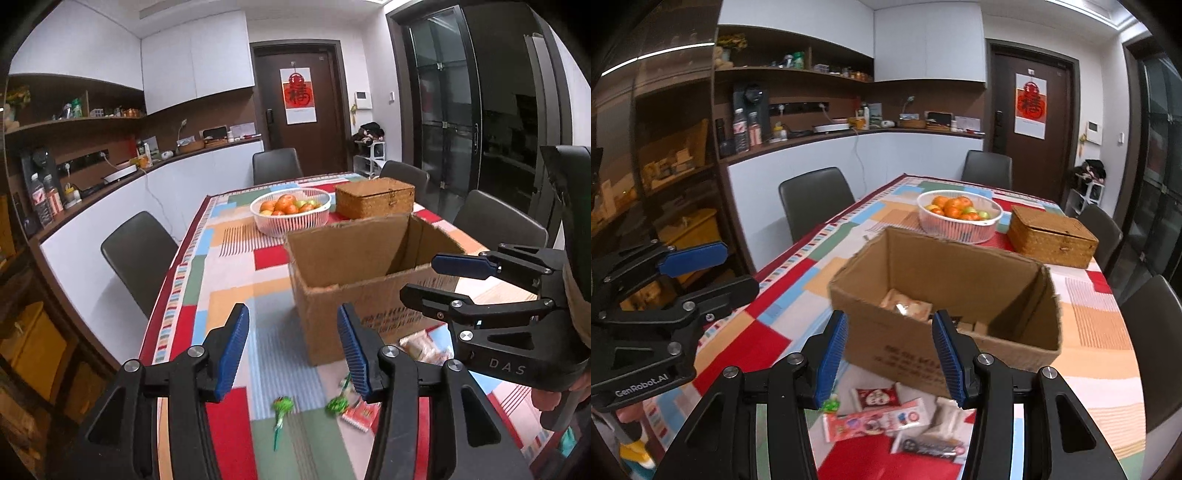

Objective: Organize snacks
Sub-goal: 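Move both tools back toward the green lollipops, then grasp a green lollipop with the left tool while the right tool grasps the other lollipop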

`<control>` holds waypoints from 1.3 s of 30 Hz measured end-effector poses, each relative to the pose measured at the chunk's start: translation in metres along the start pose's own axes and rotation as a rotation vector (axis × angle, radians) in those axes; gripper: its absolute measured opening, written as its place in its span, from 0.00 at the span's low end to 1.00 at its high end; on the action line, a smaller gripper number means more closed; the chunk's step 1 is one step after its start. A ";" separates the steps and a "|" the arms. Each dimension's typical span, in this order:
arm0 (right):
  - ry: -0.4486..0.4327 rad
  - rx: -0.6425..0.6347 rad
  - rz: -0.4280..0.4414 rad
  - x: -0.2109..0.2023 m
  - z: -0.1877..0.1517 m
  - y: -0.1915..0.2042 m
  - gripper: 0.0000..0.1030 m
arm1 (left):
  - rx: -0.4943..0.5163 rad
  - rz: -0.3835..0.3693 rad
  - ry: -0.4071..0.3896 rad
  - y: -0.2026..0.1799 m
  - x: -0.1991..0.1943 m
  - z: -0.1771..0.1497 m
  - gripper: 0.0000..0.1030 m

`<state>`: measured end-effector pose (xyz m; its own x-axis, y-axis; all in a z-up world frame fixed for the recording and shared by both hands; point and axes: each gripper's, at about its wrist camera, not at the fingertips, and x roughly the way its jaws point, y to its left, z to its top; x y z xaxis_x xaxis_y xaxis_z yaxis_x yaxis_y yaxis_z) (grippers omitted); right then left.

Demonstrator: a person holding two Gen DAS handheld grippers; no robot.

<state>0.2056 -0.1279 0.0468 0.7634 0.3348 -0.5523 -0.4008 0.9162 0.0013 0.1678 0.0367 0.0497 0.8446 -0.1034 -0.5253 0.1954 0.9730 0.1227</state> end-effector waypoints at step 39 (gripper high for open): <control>0.407 0.050 0.152 0.124 -0.096 0.045 0.47 | 0.007 -0.117 0.329 0.030 0.106 -0.108 0.47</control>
<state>0.2340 -0.0661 -0.1018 0.4315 0.3620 -0.8263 -0.4608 0.8759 0.1431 0.2094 0.0777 -0.0934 0.6106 -0.1411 -0.7793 0.2861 0.9568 0.0509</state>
